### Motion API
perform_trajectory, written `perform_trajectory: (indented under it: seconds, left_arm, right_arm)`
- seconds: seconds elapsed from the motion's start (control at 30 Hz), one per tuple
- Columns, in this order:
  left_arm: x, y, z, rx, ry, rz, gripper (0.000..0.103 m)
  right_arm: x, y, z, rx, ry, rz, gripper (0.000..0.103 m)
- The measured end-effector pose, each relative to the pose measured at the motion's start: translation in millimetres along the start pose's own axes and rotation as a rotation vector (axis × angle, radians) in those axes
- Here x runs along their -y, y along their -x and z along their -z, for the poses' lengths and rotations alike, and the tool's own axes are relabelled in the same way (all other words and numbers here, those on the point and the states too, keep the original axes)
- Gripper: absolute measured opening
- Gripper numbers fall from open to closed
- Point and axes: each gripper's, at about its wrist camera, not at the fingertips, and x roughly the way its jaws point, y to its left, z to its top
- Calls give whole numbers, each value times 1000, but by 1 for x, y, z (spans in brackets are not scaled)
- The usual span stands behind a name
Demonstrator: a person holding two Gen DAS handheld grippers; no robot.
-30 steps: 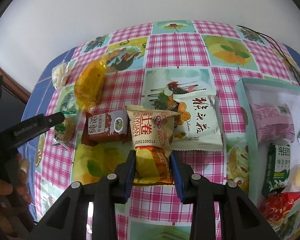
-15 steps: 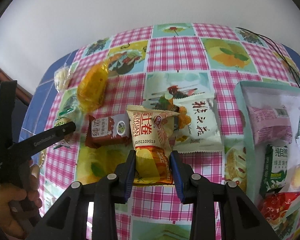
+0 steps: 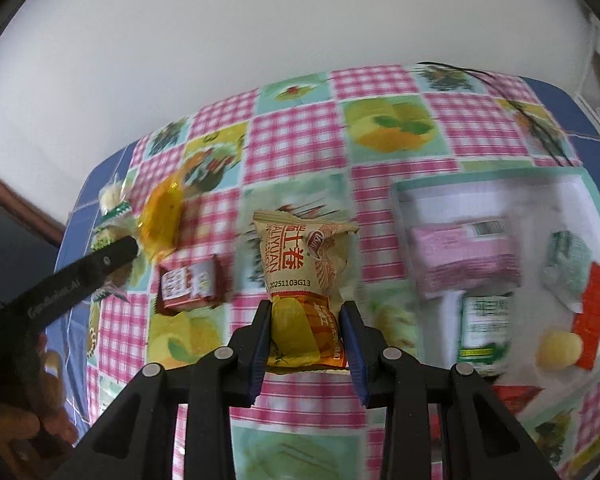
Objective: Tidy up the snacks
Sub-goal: 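Lift both held packs and carry them over the white tray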
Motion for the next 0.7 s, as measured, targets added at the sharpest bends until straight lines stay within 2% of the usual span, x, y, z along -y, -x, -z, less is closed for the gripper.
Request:
perform_trajectory:
  seconds: [0.27,0.4,0.7]
  left_arm:
    - [113,4,22,-8,-182,72,51]
    - [175,7,39,-5,-315,98,51]
    - [265,6,77,-29,-506,166,52]
  right_arm:
    - [83,26,-2,28,-118,67,36]
    - [132,38,-1,41,-192,105,37]
    - [223,56,8,56,-365,172,37]
